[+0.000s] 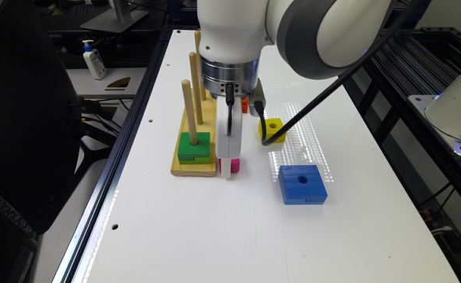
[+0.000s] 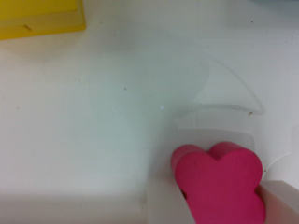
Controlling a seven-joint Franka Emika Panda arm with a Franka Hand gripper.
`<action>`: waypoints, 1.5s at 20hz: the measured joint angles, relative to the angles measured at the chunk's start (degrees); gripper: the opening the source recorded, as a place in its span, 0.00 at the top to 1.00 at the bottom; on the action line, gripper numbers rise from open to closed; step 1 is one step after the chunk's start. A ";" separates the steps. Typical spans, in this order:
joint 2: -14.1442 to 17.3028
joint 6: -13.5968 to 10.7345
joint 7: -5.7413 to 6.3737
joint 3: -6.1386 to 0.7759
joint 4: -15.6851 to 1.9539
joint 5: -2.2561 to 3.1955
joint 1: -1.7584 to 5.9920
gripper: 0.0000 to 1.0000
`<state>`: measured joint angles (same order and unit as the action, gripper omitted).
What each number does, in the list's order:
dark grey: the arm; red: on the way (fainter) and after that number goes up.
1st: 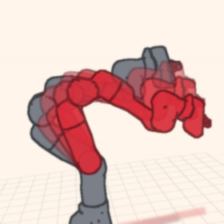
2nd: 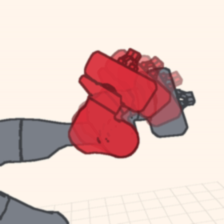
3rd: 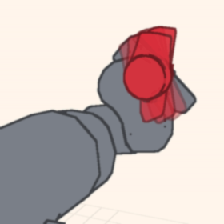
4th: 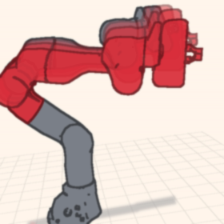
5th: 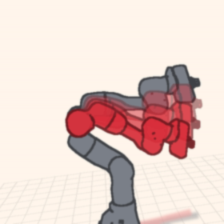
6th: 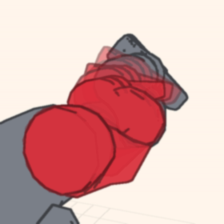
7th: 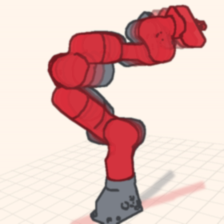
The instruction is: Pick up pink flower.
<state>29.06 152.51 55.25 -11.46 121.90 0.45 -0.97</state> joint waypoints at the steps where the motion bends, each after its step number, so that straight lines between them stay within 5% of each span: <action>1: 0.00 0.00 0.00 0.00 0.00 0.00 0.00 1.00; 16: -0.43 -0.35 0.00 0.24 0.06 0.10 0.03 1.00; 23: -5.68 -5.99 0.07 0.22 0.14 0.10 0.02 1.00; 30: -7.67 -7.65 0.14 0.15 0.12 0.10 0.02 1.00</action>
<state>21.39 144.86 55.39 -11.31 122.02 0.55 -0.95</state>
